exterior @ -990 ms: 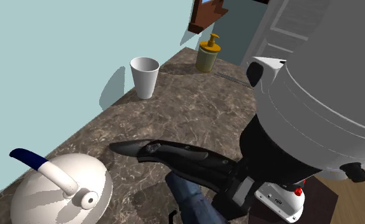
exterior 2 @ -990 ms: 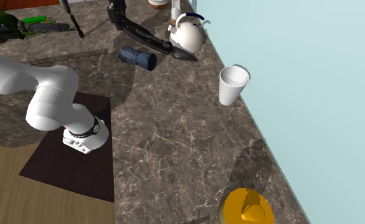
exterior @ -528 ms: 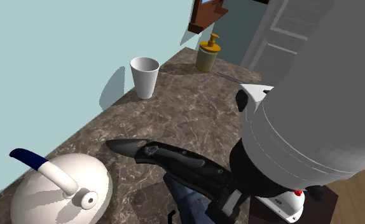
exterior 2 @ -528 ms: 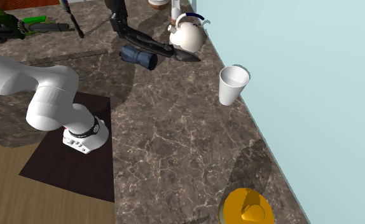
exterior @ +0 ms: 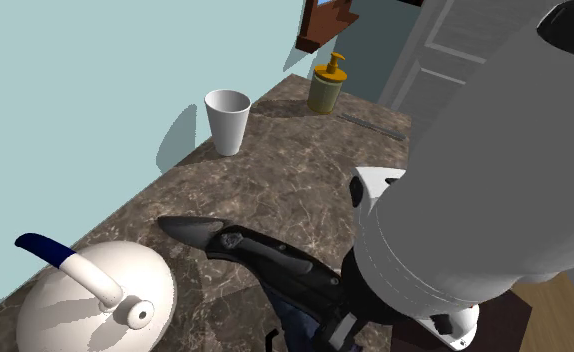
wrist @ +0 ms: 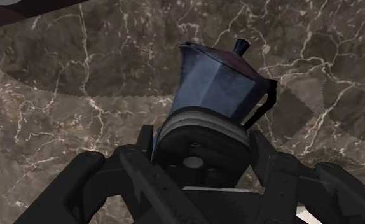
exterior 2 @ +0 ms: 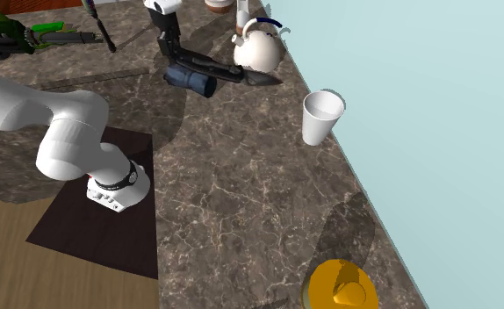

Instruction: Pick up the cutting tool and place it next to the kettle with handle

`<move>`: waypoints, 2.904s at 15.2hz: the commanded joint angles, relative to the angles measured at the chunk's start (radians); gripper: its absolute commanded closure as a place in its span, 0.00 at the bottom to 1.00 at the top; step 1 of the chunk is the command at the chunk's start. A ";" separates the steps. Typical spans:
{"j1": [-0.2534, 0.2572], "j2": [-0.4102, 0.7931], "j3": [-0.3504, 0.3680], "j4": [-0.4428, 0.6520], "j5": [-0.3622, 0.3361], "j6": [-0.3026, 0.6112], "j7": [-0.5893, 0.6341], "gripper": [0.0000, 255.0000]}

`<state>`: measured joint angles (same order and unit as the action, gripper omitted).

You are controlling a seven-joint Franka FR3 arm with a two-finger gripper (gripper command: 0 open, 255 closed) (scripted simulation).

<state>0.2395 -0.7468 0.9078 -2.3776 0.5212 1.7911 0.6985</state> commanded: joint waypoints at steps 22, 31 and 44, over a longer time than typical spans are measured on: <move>-0.038 0.145 0.215 -0.192 0.069 0.352 0.021 1.00; 0.006 0.214 0.185 -0.207 0.008 0.407 0.072 1.00; 0.096 0.168 0.046 -0.140 -0.050 0.270 0.097 0.00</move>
<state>0.3319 -0.5760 0.9575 -2.5182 0.4697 2.0680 0.7963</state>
